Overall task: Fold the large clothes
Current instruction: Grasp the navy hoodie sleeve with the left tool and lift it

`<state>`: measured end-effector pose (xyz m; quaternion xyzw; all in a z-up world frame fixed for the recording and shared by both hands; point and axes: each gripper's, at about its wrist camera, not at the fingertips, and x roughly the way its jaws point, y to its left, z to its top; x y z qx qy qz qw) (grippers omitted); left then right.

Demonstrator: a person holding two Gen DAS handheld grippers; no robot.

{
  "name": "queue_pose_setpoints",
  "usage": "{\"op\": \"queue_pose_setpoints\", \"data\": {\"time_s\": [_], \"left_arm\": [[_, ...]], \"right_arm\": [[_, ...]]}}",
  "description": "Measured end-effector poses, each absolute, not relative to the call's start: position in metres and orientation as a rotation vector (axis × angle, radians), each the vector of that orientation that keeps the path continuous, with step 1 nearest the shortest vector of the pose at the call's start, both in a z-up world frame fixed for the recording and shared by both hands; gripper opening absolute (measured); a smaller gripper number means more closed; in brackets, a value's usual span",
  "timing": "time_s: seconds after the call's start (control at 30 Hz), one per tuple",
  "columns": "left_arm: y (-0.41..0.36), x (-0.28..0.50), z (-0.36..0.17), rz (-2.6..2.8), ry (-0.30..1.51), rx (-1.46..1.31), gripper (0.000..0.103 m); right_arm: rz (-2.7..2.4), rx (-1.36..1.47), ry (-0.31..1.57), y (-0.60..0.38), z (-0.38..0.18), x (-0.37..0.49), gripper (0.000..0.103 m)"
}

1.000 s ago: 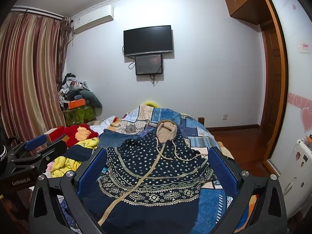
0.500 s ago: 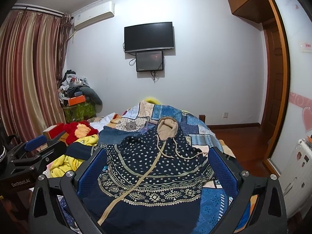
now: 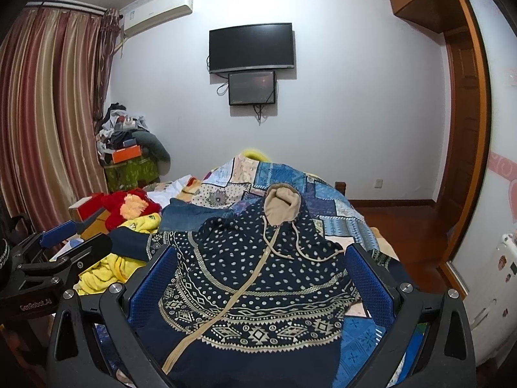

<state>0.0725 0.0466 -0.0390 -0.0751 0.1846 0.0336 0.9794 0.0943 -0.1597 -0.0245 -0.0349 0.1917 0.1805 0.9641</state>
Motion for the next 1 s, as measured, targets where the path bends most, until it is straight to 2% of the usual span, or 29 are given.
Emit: {"op": "queue_pose_setpoints", "data": {"time_s": [0.27,0.43,0.63,0.87,1.0], "left_arm": [[0.102,0.136,-0.064,0.139,0.413,-0.206,0.103],[0.154,0.175,-0.092,0.268,0.444,-0.251,0.103],[0.235,0.211,-0.156,0.295,0.576,-0.365,0.103],[0.308,0.226,-0.238,0.347,0.729,-0.444,0.103],[0.344,0.23,-0.266,0.335,0.756,-0.561,0.101]], "right_arm": [[0.384,-0.109,0.451,-0.123,-0.043,0.16,0.103],[0.428,-0.106,0.568,-0.099,-0.074,0.229,0.103],[0.369,-0.15,0.704,-0.081,-0.13,0.311,0.103],[0.262,-0.326,0.746,-0.064,-0.193,0.365,0.103],[0.278,-0.296,0.81,-0.064,-0.216,0.387,0.103]]}}
